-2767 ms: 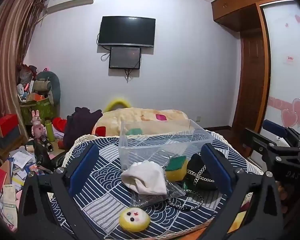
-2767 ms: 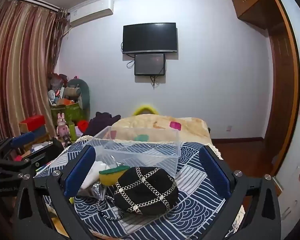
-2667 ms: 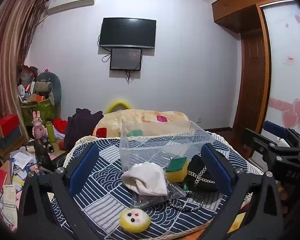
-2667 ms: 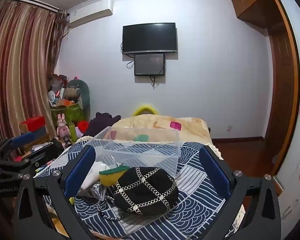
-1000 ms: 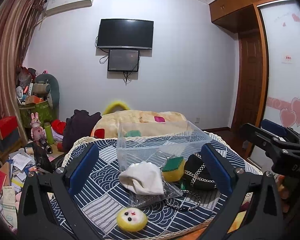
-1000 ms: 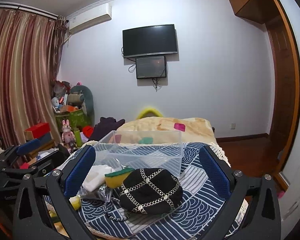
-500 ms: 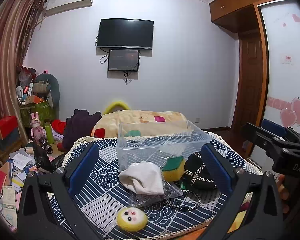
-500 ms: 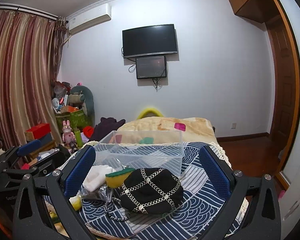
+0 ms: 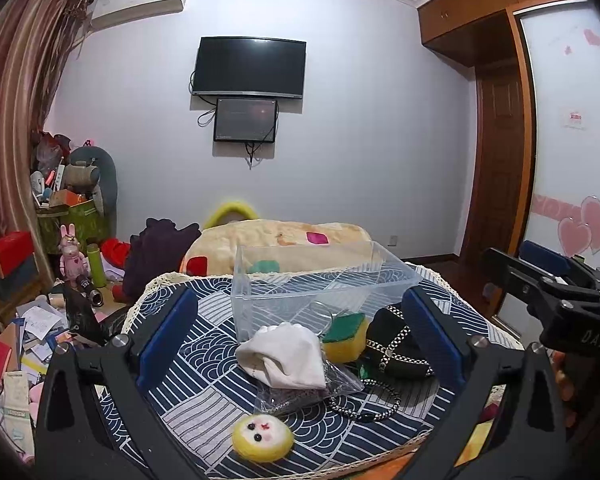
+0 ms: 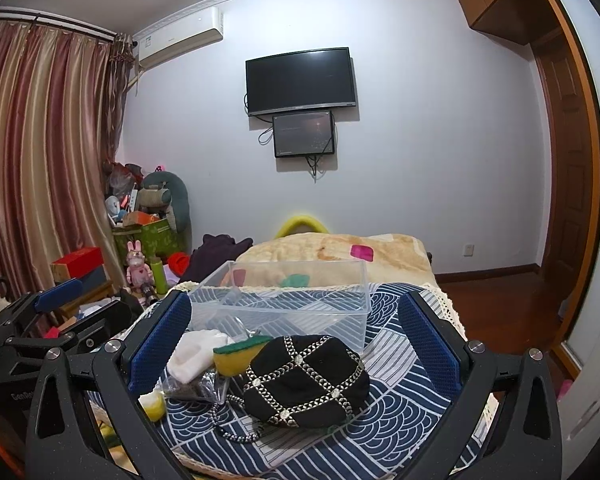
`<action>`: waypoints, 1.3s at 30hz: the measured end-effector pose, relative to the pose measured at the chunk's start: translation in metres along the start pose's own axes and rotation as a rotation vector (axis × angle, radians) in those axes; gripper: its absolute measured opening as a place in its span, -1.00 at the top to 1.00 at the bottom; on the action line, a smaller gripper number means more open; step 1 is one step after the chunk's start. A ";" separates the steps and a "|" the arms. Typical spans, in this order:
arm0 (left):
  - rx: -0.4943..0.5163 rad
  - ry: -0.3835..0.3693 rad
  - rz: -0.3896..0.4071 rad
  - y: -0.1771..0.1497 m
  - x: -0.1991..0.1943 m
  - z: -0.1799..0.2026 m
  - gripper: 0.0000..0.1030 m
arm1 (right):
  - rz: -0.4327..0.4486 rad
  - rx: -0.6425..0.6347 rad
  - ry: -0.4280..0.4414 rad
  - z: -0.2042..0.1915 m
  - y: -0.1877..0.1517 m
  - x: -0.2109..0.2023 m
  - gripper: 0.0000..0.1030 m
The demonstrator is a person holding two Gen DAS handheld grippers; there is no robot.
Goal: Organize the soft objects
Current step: 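Grasp the yellow felt ball with the left tool while the right tool grasps the black chain hat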
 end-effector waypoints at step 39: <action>-0.043 -0.024 -0.457 -0.109 0.065 -0.040 0.11 | -0.307 0.096 0.003 0.023 -0.056 0.053 -0.45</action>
Point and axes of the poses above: each gripper's, at about its wrist camera, not at the fingertips, and x roughly the way its jaws point, z to its right, y to its top, the point moved 2 cm from there along x, roughly the way its jaws point, and after that the axes turned 5 degrees about y, right-handed, at the moved point
